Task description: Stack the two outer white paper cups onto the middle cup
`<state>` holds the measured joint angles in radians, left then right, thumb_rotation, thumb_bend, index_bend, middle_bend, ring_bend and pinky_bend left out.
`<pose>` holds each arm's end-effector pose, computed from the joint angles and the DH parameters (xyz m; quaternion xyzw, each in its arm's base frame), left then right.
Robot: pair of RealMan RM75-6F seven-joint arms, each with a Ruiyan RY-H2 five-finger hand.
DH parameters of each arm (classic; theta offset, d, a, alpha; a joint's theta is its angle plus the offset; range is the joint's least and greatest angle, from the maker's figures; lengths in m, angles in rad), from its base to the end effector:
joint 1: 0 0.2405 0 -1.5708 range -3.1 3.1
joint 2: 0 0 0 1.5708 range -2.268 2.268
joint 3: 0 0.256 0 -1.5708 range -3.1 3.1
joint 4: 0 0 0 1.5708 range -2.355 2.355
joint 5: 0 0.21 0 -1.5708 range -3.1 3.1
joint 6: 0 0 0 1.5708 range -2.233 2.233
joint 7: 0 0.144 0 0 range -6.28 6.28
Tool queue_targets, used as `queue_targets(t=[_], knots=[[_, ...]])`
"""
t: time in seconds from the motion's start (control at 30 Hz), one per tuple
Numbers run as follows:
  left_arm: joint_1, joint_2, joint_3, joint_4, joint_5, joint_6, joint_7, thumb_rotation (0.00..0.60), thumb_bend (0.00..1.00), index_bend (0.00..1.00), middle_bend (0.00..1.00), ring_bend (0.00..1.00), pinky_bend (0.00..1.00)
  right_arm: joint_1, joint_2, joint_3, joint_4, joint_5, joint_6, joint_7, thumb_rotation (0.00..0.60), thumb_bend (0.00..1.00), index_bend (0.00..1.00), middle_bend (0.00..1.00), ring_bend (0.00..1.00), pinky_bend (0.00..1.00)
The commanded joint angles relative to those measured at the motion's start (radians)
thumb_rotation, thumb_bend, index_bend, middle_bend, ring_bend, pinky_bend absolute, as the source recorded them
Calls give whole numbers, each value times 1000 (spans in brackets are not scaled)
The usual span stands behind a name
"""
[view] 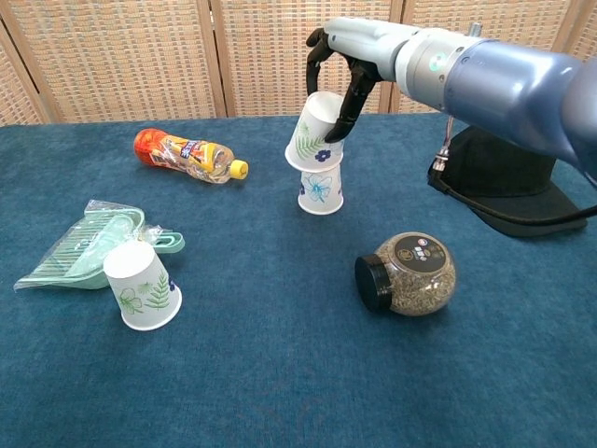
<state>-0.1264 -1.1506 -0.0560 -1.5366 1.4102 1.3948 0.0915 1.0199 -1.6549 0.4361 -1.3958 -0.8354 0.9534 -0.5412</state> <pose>-0.3319 0.1963 0.1510 -0.6122 -0.3800 -0.3229 0.6136 -0.0250 -0.4135 -0.0037 0.6989 -0.3545 0.4438 0.4348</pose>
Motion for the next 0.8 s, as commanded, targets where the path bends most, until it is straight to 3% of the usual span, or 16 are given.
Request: queue_targets(t=[0.03, 0.53, 0.8], knots=[[-5, -6, -1, 8, -8, -12, 3, 600, 15, 0, 0, 0, 0, 33, -39, 4, 69, 2, -21, 30, 600, 235, 546, 106, 65, 40], [-22, -22, -3, 15, -38, -47, 40, 600, 17, 0, 0, 0, 0, 139, -148, -21, 390, -35, -129, 99, 600, 231, 509, 88, 62, 22], [-26, -22, 3, 9, -33, -54, 44, 600, 17, 0, 0, 0, 0, 123, -130, -35, 372, 11, -128, 57, 600, 203, 333, 2, 7, 0]])
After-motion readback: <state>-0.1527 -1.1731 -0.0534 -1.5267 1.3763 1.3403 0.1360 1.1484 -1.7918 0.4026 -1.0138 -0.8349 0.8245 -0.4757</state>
